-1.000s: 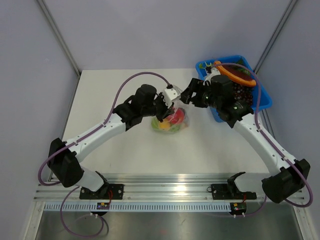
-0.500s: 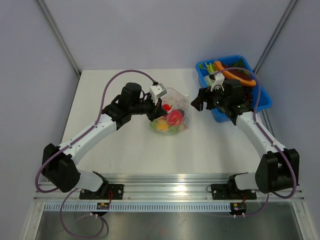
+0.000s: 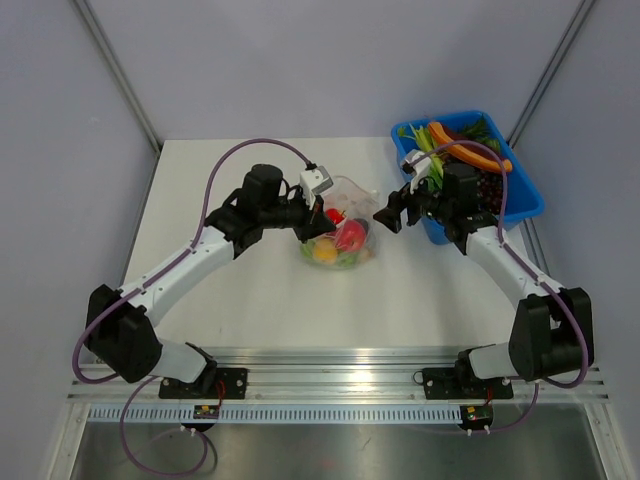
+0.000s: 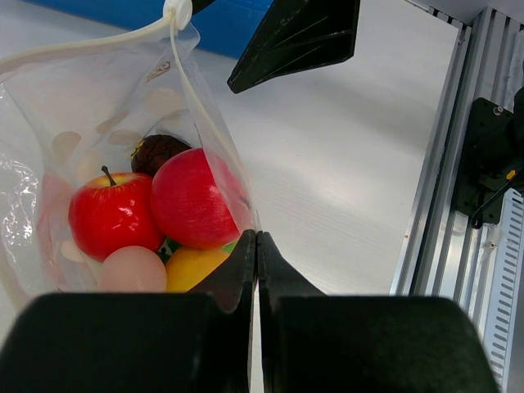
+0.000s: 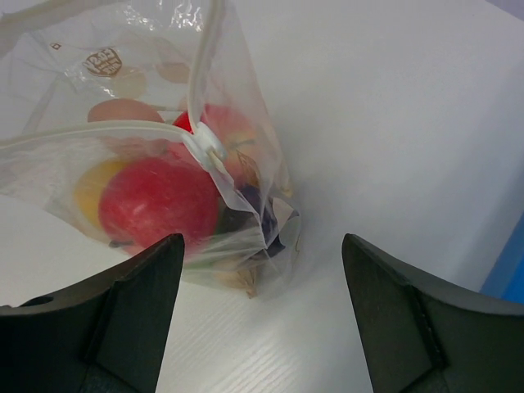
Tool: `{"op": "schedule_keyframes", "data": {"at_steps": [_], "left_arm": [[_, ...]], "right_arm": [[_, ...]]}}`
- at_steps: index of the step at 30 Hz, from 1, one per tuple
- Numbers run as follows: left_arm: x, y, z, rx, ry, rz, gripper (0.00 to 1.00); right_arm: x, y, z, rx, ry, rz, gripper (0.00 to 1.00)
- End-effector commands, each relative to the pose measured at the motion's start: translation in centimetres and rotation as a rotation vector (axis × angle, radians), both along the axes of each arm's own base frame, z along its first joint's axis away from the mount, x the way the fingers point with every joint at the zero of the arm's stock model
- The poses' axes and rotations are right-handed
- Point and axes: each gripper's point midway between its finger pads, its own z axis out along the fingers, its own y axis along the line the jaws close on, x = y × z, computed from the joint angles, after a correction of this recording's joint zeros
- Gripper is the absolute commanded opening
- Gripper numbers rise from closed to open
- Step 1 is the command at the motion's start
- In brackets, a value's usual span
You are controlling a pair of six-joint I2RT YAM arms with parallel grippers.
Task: Place the food in the zip-top bag and seal the zipper
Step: Adjust the zipper food storage bag at the center of the board, then zip the zipper food storage bag at the center of the board.
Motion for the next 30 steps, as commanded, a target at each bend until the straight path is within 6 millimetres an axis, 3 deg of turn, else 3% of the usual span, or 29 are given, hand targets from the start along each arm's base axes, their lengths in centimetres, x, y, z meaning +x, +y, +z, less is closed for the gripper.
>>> {"op": "schedule_keyframes", "data": {"at_steps": [1, 6, 10, 15, 17, 19, 20, 21, 23, 24, 28, 30], "left_arm": [[0.6, -0.8, 2.5, -0.057, -0.051, -0.031, 0.00], [0.5, -0.8, 2.7, -0.062, -0.044, -0.040, 0.00], [0.5, -0.8, 3.0, -0.064, -0.045, -0.036, 0.00], [0.8, 0.2, 3.3, -0.027, -0.036, 0.007, 0.00], [2.1, 1.6, 3.6, 0.023, -0.033, 0.085, 0.14], [3.7, 3.4, 4.4, 0.036, -0.042, 0.148, 0.47], [4.0, 4.1, 4.8, 0.043, -0.041, 0.165, 0.69], [4.7, 4.7, 6.5, 0.031, -0.077, 0.187, 0.79], [5.4, 4.9, 7.6, 0.038, -0.112, 0.209, 0.87], [5.7, 4.7, 9.4, 0.018, -0.153, 0.196, 0.88], [6.0, 1.8, 11.5, -0.040, -0.212, 0.099, 0.82], [6.6, 0.2, 10.7, -0.028, -0.231, 0.092, 0.82]], "right_arm": [[0.9, 2.0, 3.6, 0.024, -0.143, 0.092, 0.84], [1.6, 3.6, 3.8, 0.073, -0.114, 0.119, 0.67], [1.8, 4.1, 3.3, 0.095, -0.099, 0.118, 0.36], [1.7, 4.1, 4.2, 0.119, -0.142, 0.116, 0.08], [1.3, 4.2, 4.7, 0.123, -0.156, 0.126, 0.00], [1.0, 4.3, 4.9, 0.122, -0.163, 0.143, 0.00], [0.8, 4.3, 5.1, 0.122, -0.163, 0.149, 0.00], [0.6, 4.2, 5.3, 0.121, -0.169, 0.155, 0.00], [0.2, 4.3, 5.5, 0.122, -0.170, 0.171, 0.00], [-0.1, 4.4, 5.3, 0.125, -0.165, 0.179, 0.00], [-0.8, 4.4, 5.7, 0.133, -0.174, 0.187, 0.00], [-1.0, 4.3, 5.5, 0.134, -0.173, 0.182, 0.00]]}}
